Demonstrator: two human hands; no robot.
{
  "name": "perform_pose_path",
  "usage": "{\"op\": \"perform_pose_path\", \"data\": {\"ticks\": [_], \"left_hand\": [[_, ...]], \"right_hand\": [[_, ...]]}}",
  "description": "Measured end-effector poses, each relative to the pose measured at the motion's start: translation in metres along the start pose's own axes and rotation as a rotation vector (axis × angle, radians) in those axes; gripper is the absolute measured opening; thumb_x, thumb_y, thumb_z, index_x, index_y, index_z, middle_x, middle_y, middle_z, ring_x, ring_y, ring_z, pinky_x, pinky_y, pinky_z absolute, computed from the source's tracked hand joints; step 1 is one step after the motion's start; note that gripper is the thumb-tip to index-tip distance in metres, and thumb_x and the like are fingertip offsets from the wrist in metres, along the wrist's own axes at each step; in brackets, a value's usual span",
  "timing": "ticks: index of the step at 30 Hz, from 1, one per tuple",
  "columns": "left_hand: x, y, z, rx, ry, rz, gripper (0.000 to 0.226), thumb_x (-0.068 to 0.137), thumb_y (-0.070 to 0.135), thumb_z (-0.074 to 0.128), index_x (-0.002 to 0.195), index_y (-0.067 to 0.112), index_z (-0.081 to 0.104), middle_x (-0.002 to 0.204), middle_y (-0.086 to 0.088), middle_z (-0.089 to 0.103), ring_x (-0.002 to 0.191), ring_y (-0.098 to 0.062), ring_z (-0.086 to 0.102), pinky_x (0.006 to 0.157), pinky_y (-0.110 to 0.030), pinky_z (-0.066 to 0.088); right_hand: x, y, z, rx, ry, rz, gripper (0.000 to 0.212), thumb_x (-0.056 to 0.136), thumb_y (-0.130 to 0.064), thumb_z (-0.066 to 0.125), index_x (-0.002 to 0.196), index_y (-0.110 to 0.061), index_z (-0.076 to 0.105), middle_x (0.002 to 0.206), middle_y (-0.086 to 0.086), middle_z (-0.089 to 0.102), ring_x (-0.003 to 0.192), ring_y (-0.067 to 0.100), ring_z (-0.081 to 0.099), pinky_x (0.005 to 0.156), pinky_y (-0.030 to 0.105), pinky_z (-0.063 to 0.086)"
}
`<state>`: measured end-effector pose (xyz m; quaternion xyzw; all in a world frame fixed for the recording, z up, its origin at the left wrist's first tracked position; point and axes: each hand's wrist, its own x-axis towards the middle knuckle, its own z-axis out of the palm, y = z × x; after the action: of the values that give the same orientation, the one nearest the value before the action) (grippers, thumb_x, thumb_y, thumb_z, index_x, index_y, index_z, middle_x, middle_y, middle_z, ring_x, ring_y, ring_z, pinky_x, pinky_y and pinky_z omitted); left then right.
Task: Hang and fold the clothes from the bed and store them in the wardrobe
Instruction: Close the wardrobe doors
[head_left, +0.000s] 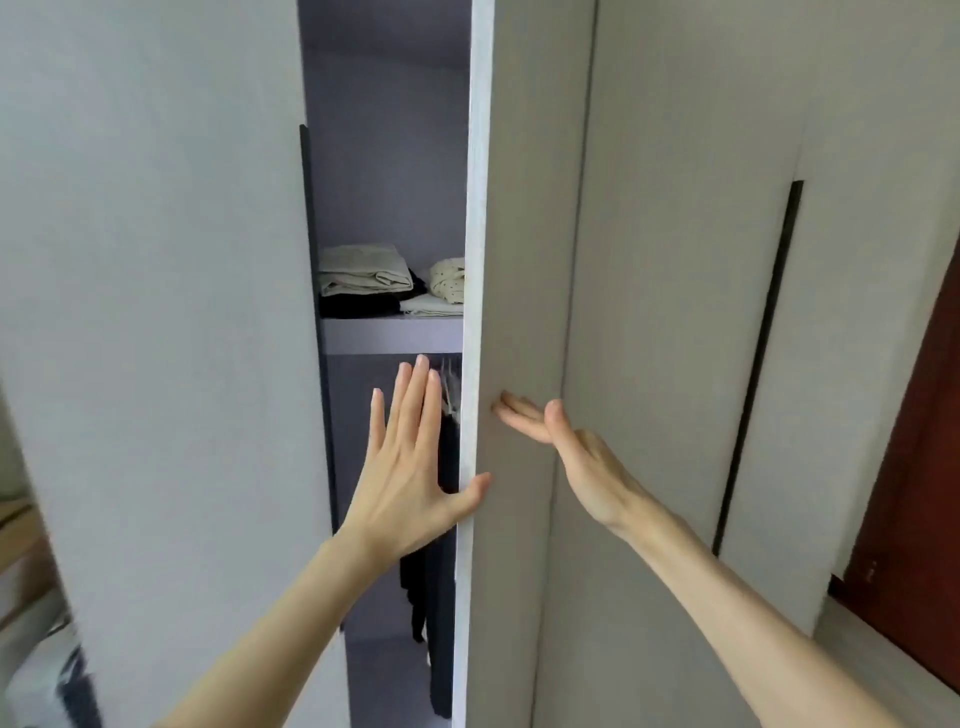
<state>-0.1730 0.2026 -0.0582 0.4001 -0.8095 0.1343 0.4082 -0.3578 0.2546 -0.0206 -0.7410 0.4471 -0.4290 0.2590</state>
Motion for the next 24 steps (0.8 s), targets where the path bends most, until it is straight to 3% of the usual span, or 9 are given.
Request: {"op": "perform_pose_path", "data": {"ticks": [2,6,10,12,14,18,22,24], "left_hand": [[-0.002,-0.038,-0.010,0.086,-0.002,-0.055,0.098,0.083,0.063,0.037,0.148,0.006,-0.007,0.157,-0.006,-0.014,0.145,-0.020,-0.016,0.117,-0.045,-0.006],[0.008,-0.110,-0.024,0.283,-0.009,-0.161,0.104,0.080,0.077,0.024,0.146,0.007,-0.014,0.155,-0.007,-0.020,0.142,-0.022,-0.024,0.117,-0.046,-0.009],[0.037,-0.174,-0.028,0.407,-0.021,-0.175,0.112,0.071,0.086,0.018,0.141,0.012,-0.027,0.151,-0.006,-0.031,0.139,-0.024,-0.030,0.115,-0.049,-0.014],[0.050,-0.200,-0.020,0.445,-0.032,-0.128,0.111,0.071,0.086,0.020,0.143,0.011,-0.022,0.153,-0.007,-0.026,0.141,-0.025,-0.027,0.115,-0.052,-0.011],[0.061,-0.221,-0.010,0.446,-0.044,-0.134,0.109,0.072,0.084,0.017,0.144,0.011,-0.020,0.153,-0.007,-0.027,0.141,-0.025,-0.027,0.115,-0.053,-0.012],[0.076,-0.260,0.017,0.434,-0.042,-0.196,0.105,0.073,0.083,0.012,0.144,0.012,-0.019,0.151,-0.006,-0.030,0.140,-0.025,-0.029,0.113,-0.053,-0.015],[0.088,-0.273,0.040,0.410,0.053,-0.193,0.096,0.081,0.069,0.030,0.147,0.001,0.022,0.156,-0.017,0.010,0.143,-0.038,0.005,0.109,-0.062,0.004],[0.091,-0.279,0.053,0.459,0.104,-0.202,0.090,0.082,0.065,0.035,0.143,-0.001,0.031,0.153,-0.019,0.023,0.141,-0.037,0.016,0.106,-0.066,0.013]], "right_hand": [[0.031,0.005,0.024,-0.127,-0.027,-0.074,0.050,0.085,-0.068,0.013,0.118,-0.057,0.048,0.143,-0.036,0.026,0.132,-0.020,0.016,0.108,0.011,0.011],[0.099,0.022,0.066,-0.655,0.048,-0.337,0.044,0.099,-0.042,0.036,0.142,-0.036,0.036,0.151,-0.022,-0.002,0.138,-0.008,-0.006,0.115,0.018,0.005],[0.176,0.031,0.087,-0.925,0.234,-0.408,0.063,0.097,-0.036,0.044,0.148,-0.032,0.008,0.153,-0.004,-0.017,0.142,0.014,-0.019,0.119,0.040,0.002],[0.206,0.038,0.096,-1.007,0.314,-0.422,0.067,0.095,-0.039,0.046,0.146,-0.032,0.003,0.155,0.002,-0.013,0.144,0.024,-0.013,0.117,0.049,0.003],[0.229,0.048,0.107,-1.040,0.395,-0.472,0.062,0.094,-0.043,0.044,0.147,-0.026,0.015,0.155,0.009,0.003,0.144,0.033,0.004,0.112,0.057,0.010],[0.269,0.069,0.121,-1.098,0.532,-0.509,0.060,0.090,-0.045,0.036,0.145,-0.022,0.030,0.153,0.010,0.020,0.141,0.033,0.022,0.108,0.064,0.019],[0.303,0.089,0.129,-1.126,0.586,-0.531,0.059,0.090,-0.044,0.038,0.145,-0.024,0.028,0.153,0.008,0.019,0.142,0.030,0.018,0.109,0.063,0.013],[0.316,0.101,0.132,-1.149,0.603,-0.540,0.060,0.091,-0.044,0.037,0.146,-0.024,0.024,0.154,0.007,0.017,0.143,0.029,0.016,0.109,0.063,0.010]]}}
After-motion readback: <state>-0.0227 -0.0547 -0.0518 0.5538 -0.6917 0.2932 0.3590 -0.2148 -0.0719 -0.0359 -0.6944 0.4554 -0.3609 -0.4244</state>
